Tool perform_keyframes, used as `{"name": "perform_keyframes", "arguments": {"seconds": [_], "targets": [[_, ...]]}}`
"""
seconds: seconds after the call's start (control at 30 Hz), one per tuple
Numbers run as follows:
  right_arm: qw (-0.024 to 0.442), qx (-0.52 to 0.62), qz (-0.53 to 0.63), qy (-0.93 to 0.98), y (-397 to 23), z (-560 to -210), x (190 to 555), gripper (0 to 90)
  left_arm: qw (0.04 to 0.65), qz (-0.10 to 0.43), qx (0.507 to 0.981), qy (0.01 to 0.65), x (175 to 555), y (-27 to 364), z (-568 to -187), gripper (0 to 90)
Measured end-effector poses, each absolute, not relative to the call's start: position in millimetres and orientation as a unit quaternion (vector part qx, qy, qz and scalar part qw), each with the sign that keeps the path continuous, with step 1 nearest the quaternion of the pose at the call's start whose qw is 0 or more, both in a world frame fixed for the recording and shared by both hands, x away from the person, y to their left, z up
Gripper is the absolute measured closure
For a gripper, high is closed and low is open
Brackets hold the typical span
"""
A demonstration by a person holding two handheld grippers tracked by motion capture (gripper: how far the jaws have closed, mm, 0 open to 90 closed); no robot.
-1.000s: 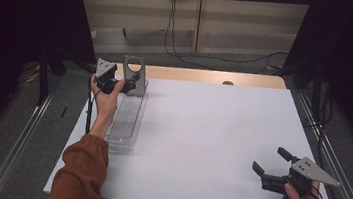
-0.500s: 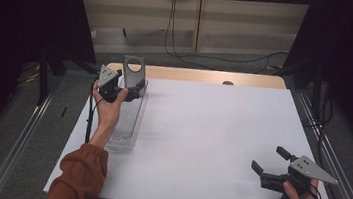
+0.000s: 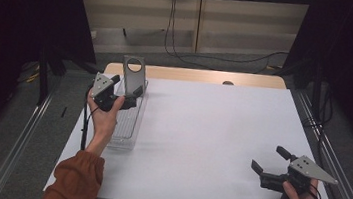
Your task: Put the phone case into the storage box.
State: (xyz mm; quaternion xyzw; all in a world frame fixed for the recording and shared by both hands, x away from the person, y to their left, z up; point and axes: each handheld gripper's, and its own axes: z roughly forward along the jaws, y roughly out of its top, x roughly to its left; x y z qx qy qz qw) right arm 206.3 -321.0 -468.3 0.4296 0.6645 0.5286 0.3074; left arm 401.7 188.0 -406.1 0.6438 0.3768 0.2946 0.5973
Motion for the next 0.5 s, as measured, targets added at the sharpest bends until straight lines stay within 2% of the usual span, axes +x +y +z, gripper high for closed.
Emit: {"name": "perform_keyframes", "arguments": {"seconds": [0.2, 0.5], "targets": [[0.309, 0.429, 0.528, 0.665, -318.7, -466.8, 205.6, 0.0, 0.613, 0.284, 0.637, 0.371, 387.5, 193.0, -406.2, 2.3], [0.311, 0.429, 0.528, 0.664, -319.4, -466.4, 205.3, 0.0, 0.618, 0.295, 0.643, 0.342, 364.7, 197.3, -401.6, 2.3]]}}
